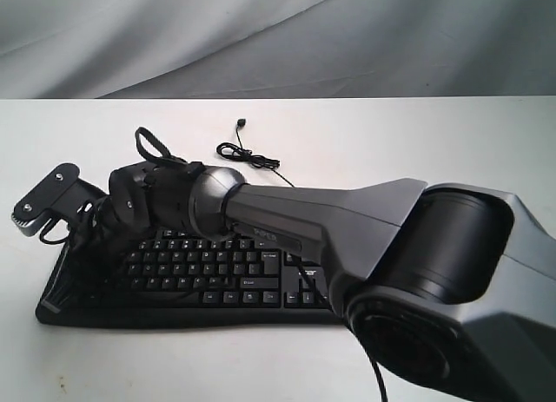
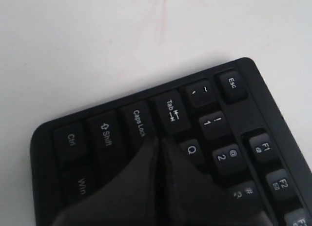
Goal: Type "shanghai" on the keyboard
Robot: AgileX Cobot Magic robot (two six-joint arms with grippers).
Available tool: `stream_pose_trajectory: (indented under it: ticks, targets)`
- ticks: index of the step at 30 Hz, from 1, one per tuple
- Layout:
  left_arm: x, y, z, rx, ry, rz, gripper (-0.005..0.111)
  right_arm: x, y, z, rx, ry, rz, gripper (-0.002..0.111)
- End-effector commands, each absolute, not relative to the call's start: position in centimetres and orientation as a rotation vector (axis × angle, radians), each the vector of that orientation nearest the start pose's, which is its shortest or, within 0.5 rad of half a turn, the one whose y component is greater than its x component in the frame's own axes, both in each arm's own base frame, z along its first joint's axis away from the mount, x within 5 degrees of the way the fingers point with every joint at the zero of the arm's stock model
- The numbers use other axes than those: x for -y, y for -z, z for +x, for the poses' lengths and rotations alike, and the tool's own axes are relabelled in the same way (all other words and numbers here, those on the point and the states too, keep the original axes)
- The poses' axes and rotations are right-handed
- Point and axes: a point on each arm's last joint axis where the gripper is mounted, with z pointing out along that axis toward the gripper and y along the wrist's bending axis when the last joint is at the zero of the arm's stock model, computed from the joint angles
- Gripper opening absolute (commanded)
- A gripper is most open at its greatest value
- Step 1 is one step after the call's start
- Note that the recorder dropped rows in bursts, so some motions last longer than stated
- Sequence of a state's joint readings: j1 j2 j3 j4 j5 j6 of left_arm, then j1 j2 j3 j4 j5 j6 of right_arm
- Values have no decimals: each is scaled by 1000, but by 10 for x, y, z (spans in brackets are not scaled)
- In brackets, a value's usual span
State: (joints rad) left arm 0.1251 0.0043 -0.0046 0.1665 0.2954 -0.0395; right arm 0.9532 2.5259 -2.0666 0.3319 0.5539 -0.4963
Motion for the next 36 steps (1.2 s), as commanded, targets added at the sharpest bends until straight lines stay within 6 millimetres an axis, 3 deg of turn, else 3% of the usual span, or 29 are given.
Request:
stream_pose_trajectory:
  ticks: [1, 7, 13, 19, 23, 27, 36]
  targets:
    - [-11, -188, 54, -1771, -210, -37, 0, -452, -145, 313, -2022, -505, -1432, 0]
    - [-11, -188, 54, -1765, -209, -36, 0, -434, -197, 323, -2010, -478, -1360, 0]
    - [-10, -189, 54, -1750, -208, -34, 0, -410, -215, 318, -2079, -447, -1364, 0]
    - [-10, -189, 54, -1750, -208, -34, 0, -367, -210, 310, -2169, -483, -1224, 0]
    - [-10, -189, 54, -1750, -208, -34, 0, -338, -193, 302, -2216, -483, -1115, 0]
    - [-10, -189, 54, -1750, -208, -34, 0, -329, -171, 298, -2251, -469, -1092, 0]
    - [-10, -189, 54, -1750, -208, -34, 0, -333, -137, 299, -2298, -452, -1103, 0]
